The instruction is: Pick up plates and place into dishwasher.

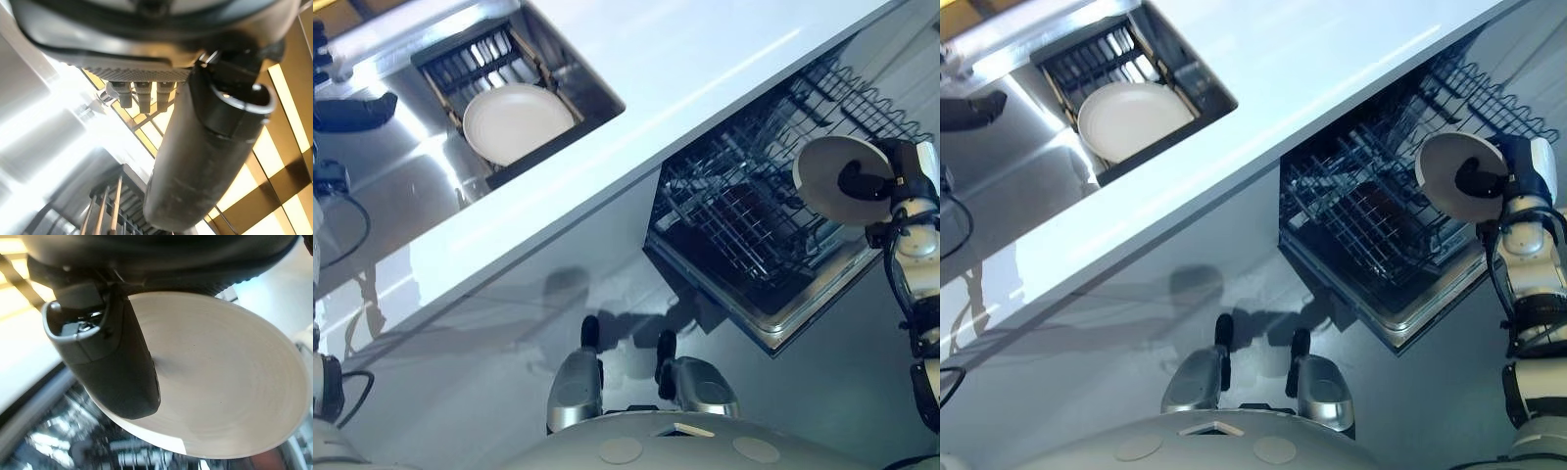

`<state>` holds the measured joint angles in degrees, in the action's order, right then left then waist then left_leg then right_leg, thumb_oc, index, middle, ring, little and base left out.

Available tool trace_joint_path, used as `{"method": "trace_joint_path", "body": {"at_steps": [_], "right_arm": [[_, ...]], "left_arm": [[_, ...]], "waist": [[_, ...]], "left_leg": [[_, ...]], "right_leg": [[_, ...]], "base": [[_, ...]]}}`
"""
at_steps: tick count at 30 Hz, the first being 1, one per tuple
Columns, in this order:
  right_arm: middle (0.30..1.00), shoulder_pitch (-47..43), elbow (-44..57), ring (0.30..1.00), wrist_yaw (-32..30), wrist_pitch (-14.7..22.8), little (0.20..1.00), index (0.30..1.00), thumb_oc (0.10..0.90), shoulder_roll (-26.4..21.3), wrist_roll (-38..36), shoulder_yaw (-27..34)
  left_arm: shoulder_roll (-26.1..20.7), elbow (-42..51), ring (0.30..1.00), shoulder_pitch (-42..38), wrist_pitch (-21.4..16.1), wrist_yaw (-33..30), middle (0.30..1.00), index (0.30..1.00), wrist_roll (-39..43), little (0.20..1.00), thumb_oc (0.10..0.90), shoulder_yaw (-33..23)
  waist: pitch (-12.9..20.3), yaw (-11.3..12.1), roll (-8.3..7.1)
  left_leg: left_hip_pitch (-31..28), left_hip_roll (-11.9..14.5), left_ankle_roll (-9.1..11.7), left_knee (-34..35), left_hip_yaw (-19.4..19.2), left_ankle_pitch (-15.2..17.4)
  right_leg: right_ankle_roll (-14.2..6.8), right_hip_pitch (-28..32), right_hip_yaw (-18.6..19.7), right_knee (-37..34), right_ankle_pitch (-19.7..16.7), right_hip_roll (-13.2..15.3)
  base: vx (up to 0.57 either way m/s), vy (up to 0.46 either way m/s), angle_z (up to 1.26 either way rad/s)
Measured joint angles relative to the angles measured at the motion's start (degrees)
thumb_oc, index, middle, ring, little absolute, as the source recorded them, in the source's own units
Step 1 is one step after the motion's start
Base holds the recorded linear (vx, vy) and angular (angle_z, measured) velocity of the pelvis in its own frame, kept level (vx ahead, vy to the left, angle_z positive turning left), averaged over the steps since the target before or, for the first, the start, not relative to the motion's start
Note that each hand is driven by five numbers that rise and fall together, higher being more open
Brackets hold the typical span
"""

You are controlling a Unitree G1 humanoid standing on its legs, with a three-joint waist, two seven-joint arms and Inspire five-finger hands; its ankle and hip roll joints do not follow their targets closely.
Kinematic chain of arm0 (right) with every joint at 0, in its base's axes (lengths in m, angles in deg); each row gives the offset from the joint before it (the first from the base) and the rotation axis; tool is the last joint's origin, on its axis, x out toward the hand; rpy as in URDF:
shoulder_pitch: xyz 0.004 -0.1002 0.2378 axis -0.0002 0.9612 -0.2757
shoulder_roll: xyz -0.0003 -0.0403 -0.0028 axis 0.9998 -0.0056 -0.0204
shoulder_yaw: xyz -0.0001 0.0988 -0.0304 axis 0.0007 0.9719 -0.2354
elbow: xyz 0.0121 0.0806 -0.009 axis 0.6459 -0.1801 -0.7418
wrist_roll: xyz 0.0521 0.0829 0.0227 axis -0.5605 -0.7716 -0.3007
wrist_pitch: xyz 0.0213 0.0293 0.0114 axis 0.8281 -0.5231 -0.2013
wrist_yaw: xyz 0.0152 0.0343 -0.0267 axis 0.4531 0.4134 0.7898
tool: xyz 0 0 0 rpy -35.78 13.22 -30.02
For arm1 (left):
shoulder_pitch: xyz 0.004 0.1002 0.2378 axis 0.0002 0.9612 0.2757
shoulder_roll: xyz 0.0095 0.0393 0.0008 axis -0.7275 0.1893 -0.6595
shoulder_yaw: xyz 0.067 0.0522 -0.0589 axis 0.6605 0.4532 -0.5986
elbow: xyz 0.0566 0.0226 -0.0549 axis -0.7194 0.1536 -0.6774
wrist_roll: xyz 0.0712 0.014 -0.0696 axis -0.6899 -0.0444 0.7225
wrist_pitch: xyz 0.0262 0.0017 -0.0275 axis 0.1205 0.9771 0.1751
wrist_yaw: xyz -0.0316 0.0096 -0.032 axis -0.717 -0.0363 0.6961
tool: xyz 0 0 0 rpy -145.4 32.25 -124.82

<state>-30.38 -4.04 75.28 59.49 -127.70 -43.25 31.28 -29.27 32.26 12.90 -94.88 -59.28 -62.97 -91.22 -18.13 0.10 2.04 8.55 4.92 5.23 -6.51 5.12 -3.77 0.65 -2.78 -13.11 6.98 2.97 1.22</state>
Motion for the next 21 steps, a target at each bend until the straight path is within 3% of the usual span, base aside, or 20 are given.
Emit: {"method": "trace_joint_path", "body": {"at_steps": [7,13,14,15,21], "right_arm": [[0.3,-3.6,-4.9,0.3,-2.0,-7.0,0.2,0.3,0.1,1.0,-0.2,-2.1],[0.3,-8.5,-7.4,0.3,-8.5,-9.4,0.2,0.3,0.1,2.1,-1.5,-2.1],[0.542,-9.4,-7.6,0.542,-9.4,-9.6,0.483,0.542,0.383,2.1,-2.1,-2.1],[0.9,-10.5,-7.6,0.9,-9.9,-10.2,0.9,0.9,0.8,2.2,-3.7,-2.1],[0.9,-12.7,-9.0,0.9,-10.4,-11.9,0.9,0.9,0.8,3.4,-6.0,-2.3]], "left_arm": [[-2.9,-0.1,0.9,-6.5,0.0,-0.1,0.9,0.9,1.0,0.9,0.8,5.0],[-2.9,-1.2,0.9,-10.3,-0.1,-0.6,0.9,0.9,1.1,0.9,0.8,9.6],[-2.9,-1.3,0.9,-11.3,-0.1,-0.7,0.9,0.9,1.3,0.9,0.8,10.4],[-2.9,-1.3,0.9,-11.6,-0.2,-0.7,0.9,0.9,1.3,0.9,0.8,10.6],[-2.9,-1.4,0.9,-13.2,-0.1,-1.1,0.9,0.9,2.1,0.9,0.8,12.1]], "waist": [[-0.8,1.7,0.11],[-1.9,2.1,0.7],[-2.7,2.0,0.81],[-2.9,2.1,0.79],[-2.9,2.7,0.81]], "left_leg": [[3.4,-0.2,-0.4,-1.5,0.1,-0.5],[5.7,-0.3,-0.6,-2.2,0.2,-1.3],[5.8,-0.2,-0.6,-2.2,0.3,-1.5],[6.6,-0.2,-0.5,-2.2,0.4,-1.6],[7.5,-0.3,-0.7,-2.2,0.6,-2.2]], "right_leg": [[-0.2,-1.9,-0.1,0.8,0.1,0.0],[-0.2,-4.0,-0.2,2.1,0.1,0.1],[-0.2,-4.1,-0.3,2.3,0.1,0.1],[-0.1,-5.1,-0.3,2.8,0.2,0.1],[-0.1,-5.9,-0.3,3.2,0.1,0.2]], "base": [[-0.05,-0.022,0.15],[-0.08,-0.011,0.05],[-0.07,0.003,0.1],[-0.05,0.003,0.06],[-0.02,0.007,0.04]]}}
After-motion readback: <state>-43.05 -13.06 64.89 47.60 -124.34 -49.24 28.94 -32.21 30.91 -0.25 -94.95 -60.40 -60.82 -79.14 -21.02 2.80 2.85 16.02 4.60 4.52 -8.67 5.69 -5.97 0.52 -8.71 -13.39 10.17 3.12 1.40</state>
